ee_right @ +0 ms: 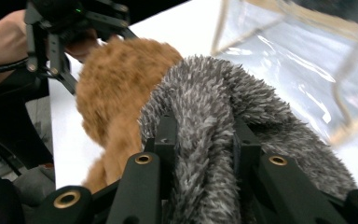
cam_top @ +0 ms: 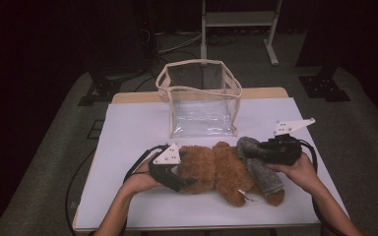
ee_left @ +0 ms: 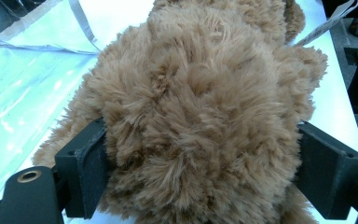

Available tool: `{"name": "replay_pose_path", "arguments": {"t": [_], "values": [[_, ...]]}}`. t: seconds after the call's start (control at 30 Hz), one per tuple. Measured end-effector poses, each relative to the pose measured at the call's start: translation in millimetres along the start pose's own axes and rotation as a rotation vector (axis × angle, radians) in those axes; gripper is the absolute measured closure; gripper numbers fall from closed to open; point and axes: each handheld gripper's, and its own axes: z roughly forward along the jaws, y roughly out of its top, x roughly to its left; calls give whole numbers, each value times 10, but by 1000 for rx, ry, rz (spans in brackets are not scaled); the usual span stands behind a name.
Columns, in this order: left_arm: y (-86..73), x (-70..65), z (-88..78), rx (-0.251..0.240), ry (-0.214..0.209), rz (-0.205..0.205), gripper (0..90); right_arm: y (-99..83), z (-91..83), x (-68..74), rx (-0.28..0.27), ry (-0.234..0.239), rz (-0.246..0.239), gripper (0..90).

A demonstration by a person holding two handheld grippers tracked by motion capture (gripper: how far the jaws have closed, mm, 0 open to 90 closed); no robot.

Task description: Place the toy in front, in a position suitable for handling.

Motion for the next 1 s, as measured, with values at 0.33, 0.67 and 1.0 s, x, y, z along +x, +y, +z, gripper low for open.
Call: {"name": "replay_pose_path", "arguments": {"t": [0.33,0.67,1.0], "values": [[-69,10,-39,2,7,-2,122,105,255,43,55,2,-62,687],[-51,-12,-8,-3,16,-1,153,133,185,127,75,-14,-75,687],[-89,6,-52,-4,10,-11,134,404,755,354,129,66,-171,685]]}}
